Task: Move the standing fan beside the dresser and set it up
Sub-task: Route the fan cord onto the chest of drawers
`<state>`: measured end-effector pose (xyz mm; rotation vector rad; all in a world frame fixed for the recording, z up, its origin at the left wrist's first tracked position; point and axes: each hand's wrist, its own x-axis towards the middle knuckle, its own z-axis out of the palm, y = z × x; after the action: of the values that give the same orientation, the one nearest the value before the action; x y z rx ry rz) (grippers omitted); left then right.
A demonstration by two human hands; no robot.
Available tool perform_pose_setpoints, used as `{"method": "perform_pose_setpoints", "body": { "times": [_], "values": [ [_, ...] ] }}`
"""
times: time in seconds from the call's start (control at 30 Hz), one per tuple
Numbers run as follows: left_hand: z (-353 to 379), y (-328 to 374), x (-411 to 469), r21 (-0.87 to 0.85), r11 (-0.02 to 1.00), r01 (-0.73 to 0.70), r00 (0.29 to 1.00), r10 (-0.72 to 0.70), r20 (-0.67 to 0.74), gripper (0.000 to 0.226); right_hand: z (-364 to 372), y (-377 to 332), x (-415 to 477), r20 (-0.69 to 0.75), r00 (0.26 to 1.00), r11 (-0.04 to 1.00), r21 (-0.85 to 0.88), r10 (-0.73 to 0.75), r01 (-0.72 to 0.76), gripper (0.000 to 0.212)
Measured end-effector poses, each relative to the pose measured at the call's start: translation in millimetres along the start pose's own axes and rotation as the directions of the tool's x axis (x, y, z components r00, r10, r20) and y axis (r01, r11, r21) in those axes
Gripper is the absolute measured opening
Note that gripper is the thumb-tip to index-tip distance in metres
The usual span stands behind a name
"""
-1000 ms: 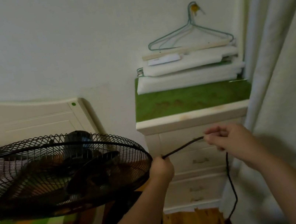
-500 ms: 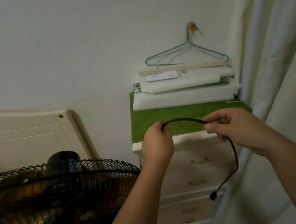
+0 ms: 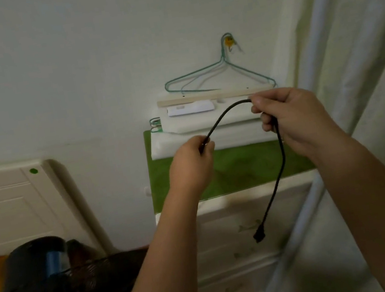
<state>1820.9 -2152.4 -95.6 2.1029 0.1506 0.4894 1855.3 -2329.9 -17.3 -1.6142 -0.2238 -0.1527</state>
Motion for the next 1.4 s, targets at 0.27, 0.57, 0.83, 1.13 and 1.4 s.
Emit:
{"method": "perform_pose_setpoints", "body": {
  "times": [0.27, 0.57, 0.83, 1.13, 1.4],
  "values": [
    [8, 10, 27, -0.415, 0.910, 0.005, 0.987, 0.063, 0.151, 0.022, 17, -33, 58, 0.184, 0.982, 0.998, 0.044, -0.046, 0.039, 0.010],
    [61, 23, 54, -0.389, 0.907, 0.163, 0.941, -0.024, 0.336, 0.045, 28, -16, 145, 0.386, 0.922, 0.997, 0.080, -0.039, 0.009, 0.005],
    [78, -1, 60, -0.461, 0.839, 0.289, 0.944, -0.169, 0.285, 0.019, 29, 20, 181, 0.472, 0.881, 0.964, 0.229, 0.012, -0.136, 0.006],
    [68, -27, 89, -0.621, 0.691, 0.369, 0.915, -0.386, 0.115, 0.018, 20, 103, 164, 0.310, 0.916, 0.960, 0.037, 0.253, -0.278, 0.020],
    [69, -43, 105, -0.808, 0.399, 0.433, 0.788, -0.603, 0.124, 0.009, 44, 146, 86, 0.617, 0.684, 0.920, -0.249, 0.391, -0.302, 0.019]
  ]
}}
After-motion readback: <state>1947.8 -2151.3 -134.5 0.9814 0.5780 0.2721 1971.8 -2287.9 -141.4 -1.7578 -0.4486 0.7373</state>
